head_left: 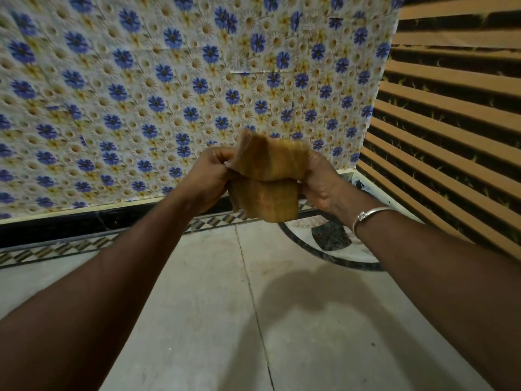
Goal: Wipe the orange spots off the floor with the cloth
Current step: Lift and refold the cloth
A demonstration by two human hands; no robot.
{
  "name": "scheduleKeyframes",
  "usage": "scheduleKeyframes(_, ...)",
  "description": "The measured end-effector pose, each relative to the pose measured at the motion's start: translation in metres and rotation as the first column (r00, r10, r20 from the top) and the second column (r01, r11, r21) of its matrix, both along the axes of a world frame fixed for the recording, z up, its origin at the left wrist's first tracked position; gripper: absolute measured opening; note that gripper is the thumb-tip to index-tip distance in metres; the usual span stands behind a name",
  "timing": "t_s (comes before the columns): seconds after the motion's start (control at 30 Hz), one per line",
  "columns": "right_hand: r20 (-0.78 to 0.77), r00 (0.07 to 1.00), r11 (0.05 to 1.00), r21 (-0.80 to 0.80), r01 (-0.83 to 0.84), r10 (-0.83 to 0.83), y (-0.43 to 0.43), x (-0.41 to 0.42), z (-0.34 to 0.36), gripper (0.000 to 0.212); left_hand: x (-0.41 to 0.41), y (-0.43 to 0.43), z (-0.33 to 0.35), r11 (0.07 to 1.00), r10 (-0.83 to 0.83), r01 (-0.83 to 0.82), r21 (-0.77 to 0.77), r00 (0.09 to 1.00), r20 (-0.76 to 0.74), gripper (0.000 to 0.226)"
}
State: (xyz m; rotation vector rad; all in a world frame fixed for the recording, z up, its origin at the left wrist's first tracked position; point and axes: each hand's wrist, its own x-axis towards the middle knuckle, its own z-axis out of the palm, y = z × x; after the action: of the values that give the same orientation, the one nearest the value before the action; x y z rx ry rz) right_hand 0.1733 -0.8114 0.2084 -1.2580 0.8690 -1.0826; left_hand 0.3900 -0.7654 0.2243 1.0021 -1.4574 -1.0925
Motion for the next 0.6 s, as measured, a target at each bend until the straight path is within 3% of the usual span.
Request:
scheduleKeyframes(0.1,0.021,1.0,1.0,0.016,-0.006,0.006,-0.003,0.001,-0.006,0.031,0.001,-0.001,-0.008,0.998,0.059,-0.059,-0.025,0.998,0.0,0.019)
scheduleKeyframes(0.23,-0.049,0.999,0.998,0.055,-0.021,0.024,-0.004,0.0,-0.009,0.022,0.003,0.002,-0.012,0.991,0.093,-0.087,0.098,0.994,-0.065,0.04)
scheduleKeyframes(0.37,-0.126,0.992,0.997,0.083,-0.007,0.018,-0.005,-0.003,-0.007,0.029,0.004,0.003,-0.014,0.974,0.13,-0.123,0.189,0.991,-0.025,0.027)
scheduleKeyframes(0.43,-0.119,0.993,0.996,0.09,-0.005,0.016,-0.002,-0.007,-0.003,0.031,0.005,0.004,-0.019,0.975,0.074,-0.059,0.212,0.995,-0.062,0.028)
scheduleKeyframes(0.53,-0.068,0.998,0.995,0.098,-0.007,0.014,0.001,-0.017,0.003,0.033,-0.002,0.008,-0.022,0.942,-0.049,0.152,0.3,0.944,-0.326,0.039)
scheduleKeyframes(0.6,-0.038,0.999,0.995,0.103,0.01,-0.006,0.003,-0.027,0.007,0.035,-0.011,0.007,-0.022,0.921,-0.109,0.213,0.327,0.945,-0.309,0.043)
